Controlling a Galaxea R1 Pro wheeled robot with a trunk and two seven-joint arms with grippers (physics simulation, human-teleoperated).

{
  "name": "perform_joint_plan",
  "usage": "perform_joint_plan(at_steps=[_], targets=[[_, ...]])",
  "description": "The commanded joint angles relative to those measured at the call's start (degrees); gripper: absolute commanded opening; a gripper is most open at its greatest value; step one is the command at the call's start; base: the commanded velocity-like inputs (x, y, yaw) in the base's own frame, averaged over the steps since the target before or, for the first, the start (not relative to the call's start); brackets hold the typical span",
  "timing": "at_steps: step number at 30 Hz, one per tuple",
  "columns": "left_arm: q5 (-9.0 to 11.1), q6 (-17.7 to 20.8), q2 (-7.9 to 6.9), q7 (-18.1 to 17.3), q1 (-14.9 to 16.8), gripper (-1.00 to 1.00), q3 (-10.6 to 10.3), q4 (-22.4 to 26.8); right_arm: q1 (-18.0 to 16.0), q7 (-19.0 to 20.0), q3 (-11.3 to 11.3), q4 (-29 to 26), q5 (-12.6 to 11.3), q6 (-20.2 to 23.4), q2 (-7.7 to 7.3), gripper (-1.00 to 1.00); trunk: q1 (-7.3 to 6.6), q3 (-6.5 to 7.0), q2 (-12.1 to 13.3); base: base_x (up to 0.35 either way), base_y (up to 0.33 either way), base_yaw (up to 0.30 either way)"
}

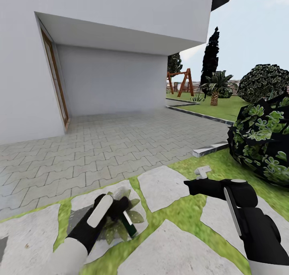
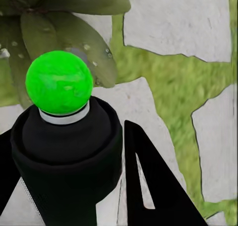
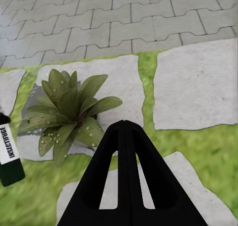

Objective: Pick up the pesticide atomizer in the garden and spray insectifuge to fully cover both potted plants in the garden.

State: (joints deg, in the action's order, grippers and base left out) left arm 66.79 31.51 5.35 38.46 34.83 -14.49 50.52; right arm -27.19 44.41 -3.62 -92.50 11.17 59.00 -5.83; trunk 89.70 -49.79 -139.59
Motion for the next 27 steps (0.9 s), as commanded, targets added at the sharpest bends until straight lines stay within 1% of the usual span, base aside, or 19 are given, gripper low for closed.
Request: perform_joint_plan(at_steps=[1,3,5,6,7,8,10,11,12,14,15,17,19,20,22,23,25,26,27], targets=[[0.7,1.7,-0.30,1.1,0.0,-1.00,2.2,1.4,0.0,0.6,0.0,-0.1,0.6,0.2,0.01,-1.00,-0.01,-0.07,0.0,0.000,0.000,0.000],[0.8,4.3,-0.58,2.5,0.0,-1.00,5.6,3.8,0.0,0.6,0.0,-0.1,0.6,0.2,0.00,-1.00,-0.01,-0.07,0.0,0.000,0.000,0.000],[0.7,8.7,-0.70,4.6,-0.1,-1.00,7.4,6.9,0.0,0.6,0.0,-0.1,0.6,0.2,0.02,-1.00,-0.01,-0.07,0.0,0.000,0.000,0.000],[0.7,9.8,-0.73,5.4,-0.2,-1.00,7.7,7.7,0.0,0.6,0.0,-0.1,0.6,0.2,0.02,-1.00,-0.01,-0.07,0.0,0.000,0.000,0.000],[0.7,11.5,-0.78,7.2,-0.6,-1.00,8.9,9.4,0.0,0.6,0.0,-0.1,0.6,0.1,0.02,-1.00,-0.01,-0.07,0.0,0.000,0.000,0.000],[0.7,12.7,-0.81,8.8,-1.4,-1.00,10.7,11.1,0.0,0.6,0.0,-0.1,0.6,0.1,0.02,-1.00,-0.01,-0.07,0.0,0.000,0.000,0.000],[0.8,14.0,-0.76,11.8,-4.4,-1.00,14.4,15.0,0.0,0.6,0.1,-0.1,0.6,0.1,0.02,-1.00,-0.01,-0.07,0.0,0.000,0.000,0.000],[0.8,14.3,-0.75,13.1,-6.2,-1.00,15.6,16.9,0.0,0.6,0.1,-0.1,0.6,0.0,0.03,-1.00,-0.01,-0.07,0.0,0.000,0.000,0.000],[0.9,14.4,-0.76,13.6,-7.2,-1.00,16.1,17.9,0.0,0.6,0.1,-0.1,0.6,0.0,0.03,-1.00,-0.01,-0.07,0.0,0.000,0.000,0.000],[0.9,14.7,-0.81,14.9,-10.4,-1.00,17.2,21.2,0.0,0.5,0.1,-0.1,0.6,0.0,0.03,-1.00,-0.01,-0.07,0.0,0.000,0.000,0.000],[0.9,14.8,-0.71,15.6,-12.8,-1.00,18.0,24.9,0.0,0.5,0.1,-0.1,0.6,0.0,0.03,-1.00,-0.01,-0.07,0.0,0.000,0.000,0.000],[0.8,14.8,-0.35,15.9,-14.4,-1.00,18.2,27.1,0.0,0.5,0.1,-0.1,0.6,0.0,0.03,-1.00,-0.01,-0.07,0.0,0.000,0.000,0.000],[0.7,14.6,-0.04,15.9,-15.3,-1.00,17.7,28.3,0.1,0.5,0.1,-0.1,0.7,0.0,0.03,-1.00,-0.01,-0.07,0.0,-0.005,-0.009,0.000],[0.6,14.5,0.09,15.9,-15.7,-1.00,16.6,28.5,0.1,0.4,0.1,-0.1,0.7,0.0,0.03,-1.00,-0.01,-0.07,0.0,-0.053,-0.103,0.000],[0.5,13.9,0.24,15.8,-16.1,-1.00,12.5,28.6,0.1,0.4,0.1,-0.1,0.7,0.0,0.03,-1.00,-0.01,-0.07,0.0,-0.099,-0.202,0.000],[0.4,13.6,0.28,15.8,-16.2,-1.00,11.3,28.6,0.1,0.4,0.1,-0.1,0.7,0.0,0.03,-1.00,-0.01,-0.07,0.0,-0.119,-0.243,0.000],[0.4,10.7,0.37,15.9,-16.3,-1.00,6.0,27.8,0.1,0.4,0.1,-0.1,0.7,0.0,-0.01,-1.00,-0.01,-0.07,0.0,-0.132,-0.277,0.000],[0.5,9.5,0.37,15.8,-16.3,-1.00,4.0,27.2,0.1,0.4,0.1,-0.1,0.7,0.0,0.00,-1.00,-0.01,-0.07,0.0,-0.115,-0.303,0.000],[0.6,8.5,0.40,15.7,-16.3,-1.00,2.7,26.8,0.1,0.4,0.1,-0.1,0.7,0.0,0.01,-1.00,-0.01,-0.07,0.0,-0.078,-0.317,0.000]])
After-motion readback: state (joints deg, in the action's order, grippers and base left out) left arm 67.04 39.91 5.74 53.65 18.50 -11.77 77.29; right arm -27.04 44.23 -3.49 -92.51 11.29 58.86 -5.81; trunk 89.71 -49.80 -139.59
